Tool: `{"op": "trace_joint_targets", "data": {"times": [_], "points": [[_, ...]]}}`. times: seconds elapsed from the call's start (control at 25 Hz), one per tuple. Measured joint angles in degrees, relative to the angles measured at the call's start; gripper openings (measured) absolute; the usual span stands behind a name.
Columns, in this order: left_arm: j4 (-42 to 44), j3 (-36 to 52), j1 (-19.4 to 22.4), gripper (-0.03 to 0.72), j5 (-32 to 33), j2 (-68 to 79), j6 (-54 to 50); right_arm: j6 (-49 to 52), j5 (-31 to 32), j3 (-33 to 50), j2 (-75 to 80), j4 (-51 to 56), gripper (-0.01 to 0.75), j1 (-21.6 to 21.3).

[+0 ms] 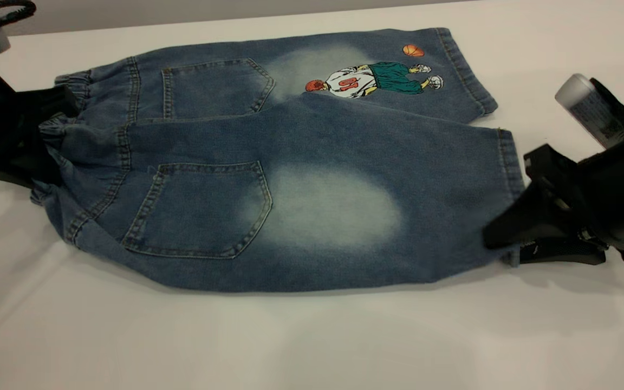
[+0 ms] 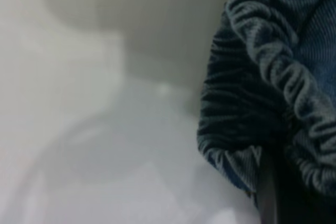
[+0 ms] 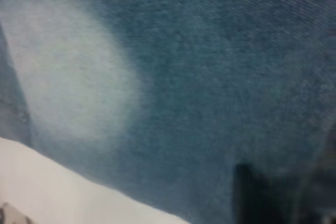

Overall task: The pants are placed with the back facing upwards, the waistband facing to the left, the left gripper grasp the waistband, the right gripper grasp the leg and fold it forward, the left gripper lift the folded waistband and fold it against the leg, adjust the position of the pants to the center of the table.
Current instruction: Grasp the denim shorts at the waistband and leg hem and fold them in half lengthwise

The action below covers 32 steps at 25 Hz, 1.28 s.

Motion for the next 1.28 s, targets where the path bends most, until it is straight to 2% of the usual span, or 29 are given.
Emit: {"op": "trace_joint_targets", "data": {"times": [0.08, 0.16, 0.44, 0.76, 0.96, 1.28], "points": [[0.0, 0.0, 0.0, 0.087, 0.57, -0.32, 0.7, -0.24, -0.47, 0.0, 0.05, -0.2, 0.069, 0.0], [0.14, 0.0, 0.0, 0.087, 1.08, -1.13, 2.27, -0.29, 0.67, 0.05, 0.08, -0.38, 0.033, 0.0], [2.5, 0.12, 0.05, 0.087, 6.07, -5.67, 3.02, 2.26, 3.7, 0.25, -3.46, -2.77, 0.03, -1.2], [5.91, 0.13, 0.05, 0.087, 14.32, -13.31, 3.02, 14.74, 3.11, 0.86, -16.26, -15.2, 0.03, -2.52], [7.94, 0.93, 0.05, 0.087, 20.5, -18.18, 3.02, 20.65, 1.23, 4.65, -24.54, -20.48, 0.03, -2.52], [7.61, 5.39, 0.05, 0.087, 28.61, -29.34, 4.25, 31.03, 3.34, 9.32, -37.87, -28.96, 0.03, -2.52]]}}
